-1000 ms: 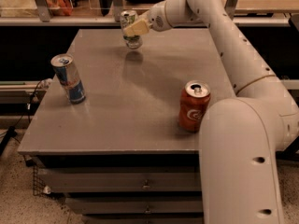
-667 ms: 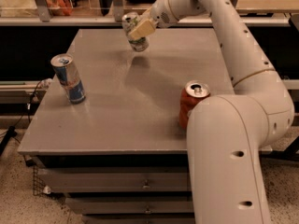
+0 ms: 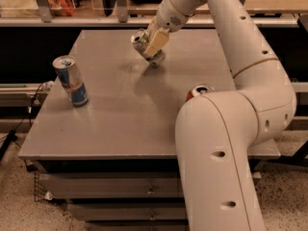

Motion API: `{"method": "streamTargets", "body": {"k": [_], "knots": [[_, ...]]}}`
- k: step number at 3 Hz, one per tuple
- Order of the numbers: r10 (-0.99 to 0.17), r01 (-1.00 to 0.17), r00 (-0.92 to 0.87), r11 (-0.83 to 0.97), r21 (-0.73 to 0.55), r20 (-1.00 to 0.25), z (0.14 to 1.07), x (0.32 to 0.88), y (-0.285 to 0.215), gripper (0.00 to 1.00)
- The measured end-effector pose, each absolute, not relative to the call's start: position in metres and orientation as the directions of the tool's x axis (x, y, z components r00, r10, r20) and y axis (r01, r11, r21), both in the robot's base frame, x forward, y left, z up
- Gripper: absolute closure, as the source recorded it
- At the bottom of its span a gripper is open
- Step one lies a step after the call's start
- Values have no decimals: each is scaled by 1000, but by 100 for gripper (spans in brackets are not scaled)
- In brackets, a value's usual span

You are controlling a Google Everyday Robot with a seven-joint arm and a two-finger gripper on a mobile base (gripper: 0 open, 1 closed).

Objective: Knock 7up can over

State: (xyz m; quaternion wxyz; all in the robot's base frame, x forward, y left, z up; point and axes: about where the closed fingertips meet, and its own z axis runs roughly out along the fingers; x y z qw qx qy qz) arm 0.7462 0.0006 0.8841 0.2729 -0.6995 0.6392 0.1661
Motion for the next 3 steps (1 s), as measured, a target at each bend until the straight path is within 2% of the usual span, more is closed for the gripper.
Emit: {"method": "streamTargets", "body": {"k": [1,2,3], "knots": [[-804,-985,128,-34,-170,-581,886,746,1,100],[-836,-975,190,-97,-202,-515,892,739,-12,100],[-827,-941,324,-232,-245,-460,898,728,-6,83]]}}
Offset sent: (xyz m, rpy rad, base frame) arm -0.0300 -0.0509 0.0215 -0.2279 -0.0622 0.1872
